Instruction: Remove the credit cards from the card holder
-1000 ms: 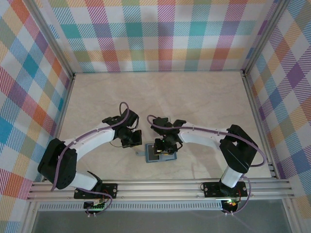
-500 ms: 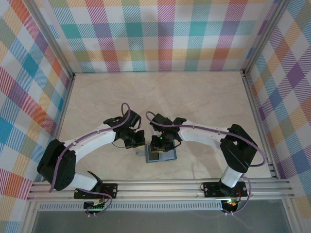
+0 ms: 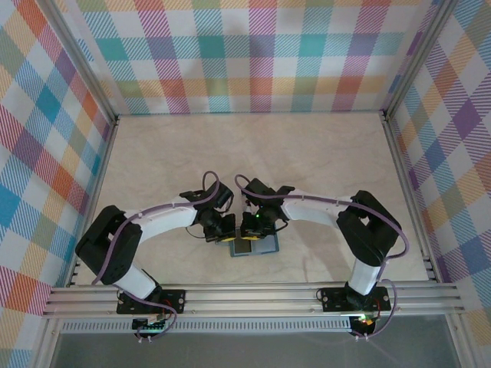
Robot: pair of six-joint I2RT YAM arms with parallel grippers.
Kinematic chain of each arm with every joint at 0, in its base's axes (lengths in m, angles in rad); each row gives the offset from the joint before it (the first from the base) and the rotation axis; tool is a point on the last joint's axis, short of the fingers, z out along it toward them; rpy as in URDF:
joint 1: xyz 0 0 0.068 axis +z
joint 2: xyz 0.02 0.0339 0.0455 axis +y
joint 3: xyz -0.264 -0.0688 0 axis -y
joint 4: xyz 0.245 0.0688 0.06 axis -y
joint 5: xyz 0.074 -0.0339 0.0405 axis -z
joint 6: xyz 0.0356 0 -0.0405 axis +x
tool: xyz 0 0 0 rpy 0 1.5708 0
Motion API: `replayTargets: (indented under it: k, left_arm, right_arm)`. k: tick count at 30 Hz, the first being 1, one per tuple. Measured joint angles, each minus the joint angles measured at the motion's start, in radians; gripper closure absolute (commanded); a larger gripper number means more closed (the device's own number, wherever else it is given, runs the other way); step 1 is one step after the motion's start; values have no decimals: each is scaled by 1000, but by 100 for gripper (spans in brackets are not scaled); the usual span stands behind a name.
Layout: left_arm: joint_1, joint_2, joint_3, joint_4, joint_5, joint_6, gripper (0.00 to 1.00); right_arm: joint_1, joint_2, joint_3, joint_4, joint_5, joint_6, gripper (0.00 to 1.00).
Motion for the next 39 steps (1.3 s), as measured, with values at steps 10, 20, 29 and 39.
replayTargets:
  k: [10, 20, 29, 39]
  left_arm:
    - [-4, 36, -8, 31, 22, -2, 100]
    - [-4, 51, -8, 30, 21, 4, 100]
    - [-4, 56, -6, 29, 21, 18, 100]
    - [-4, 59, -4, 26, 21, 25, 100]
  right_arm:
    - [-21, 41, -26, 37, -22, 0, 80]
    - [-22, 46, -27, 45, -26, 0, 78]
    - [-22, 31, -56, 80, -33, 11, 82]
    - [-23, 41, -56, 87, -33, 14, 75]
